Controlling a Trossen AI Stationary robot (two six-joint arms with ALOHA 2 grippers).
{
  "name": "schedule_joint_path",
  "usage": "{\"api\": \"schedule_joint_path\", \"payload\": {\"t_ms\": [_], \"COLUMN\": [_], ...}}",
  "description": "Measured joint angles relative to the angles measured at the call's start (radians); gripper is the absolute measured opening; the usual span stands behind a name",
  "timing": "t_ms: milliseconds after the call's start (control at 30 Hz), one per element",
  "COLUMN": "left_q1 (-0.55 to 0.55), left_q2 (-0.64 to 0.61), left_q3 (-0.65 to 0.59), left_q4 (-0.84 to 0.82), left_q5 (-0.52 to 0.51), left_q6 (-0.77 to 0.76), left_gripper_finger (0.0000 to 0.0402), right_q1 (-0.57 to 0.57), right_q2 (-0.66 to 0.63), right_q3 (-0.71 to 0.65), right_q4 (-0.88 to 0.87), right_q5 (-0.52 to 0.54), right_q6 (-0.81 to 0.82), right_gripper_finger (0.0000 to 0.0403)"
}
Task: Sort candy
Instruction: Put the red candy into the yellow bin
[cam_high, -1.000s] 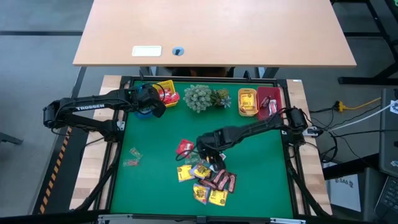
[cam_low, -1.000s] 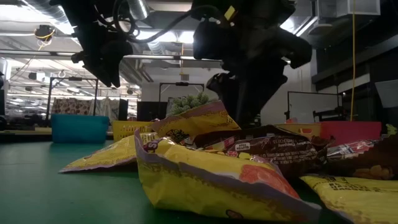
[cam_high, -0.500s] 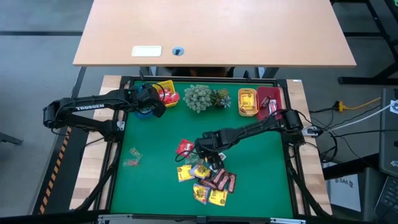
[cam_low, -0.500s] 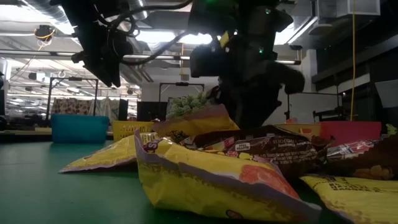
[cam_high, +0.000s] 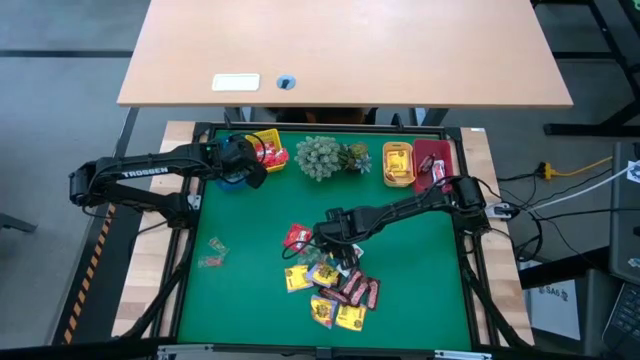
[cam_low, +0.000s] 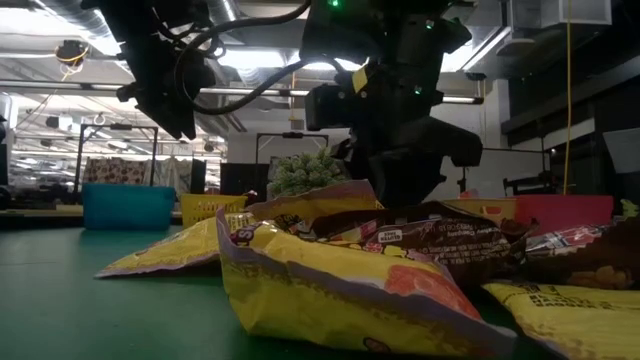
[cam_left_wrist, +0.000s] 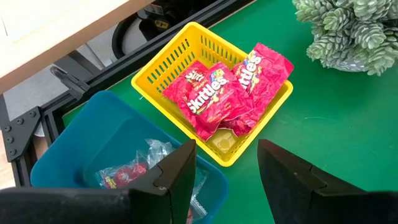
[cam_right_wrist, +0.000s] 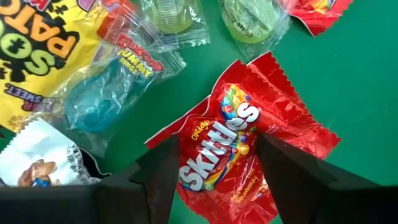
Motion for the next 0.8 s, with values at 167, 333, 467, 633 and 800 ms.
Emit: {"api": "schedule_joint_path", "payload": {"t_ms": [167, 333, 467, 633, 800], "left_q1": [0.000, 0.000, 0.000, 0.000, 0.000], "left_q2": [0.000, 0.000, 0.000, 0.000, 0.000], "left_q3": [0.000, 0.000, 0.000, 0.000, 0.000], "left_q4": [0.000, 0.000, 0.000, 0.000, 0.000], "left_q5": [0.000, 0.000, 0.000, 0.000, 0.000], "left_q6": [0.000, 0.000, 0.000, 0.000, 0.000], "left_gripper_finger": [0.0157, 0.0157, 0.0157, 0.0157, 0.0157], "right_q1": [0.000, -0.001, -0.001, -0.001, -0.001], "right_q2": [0.001, 0.001, 0.001, -0.017, -0.053], "right_q3": [0.000, -0.001, -0.001, -0.005, -0.007], "right_q4": [0.000, 0.000, 0.001, -0.003, -0.002], "right_q5": [0.005, 0.003, -0.001, -0.004, 0.009], "right_q6": [0.000, 0.000, 0.000, 0.000, -0.006], "right_gripper_finger": [0.0176, 0.0118, 0.0088, 0.0081, 0.0083]}}
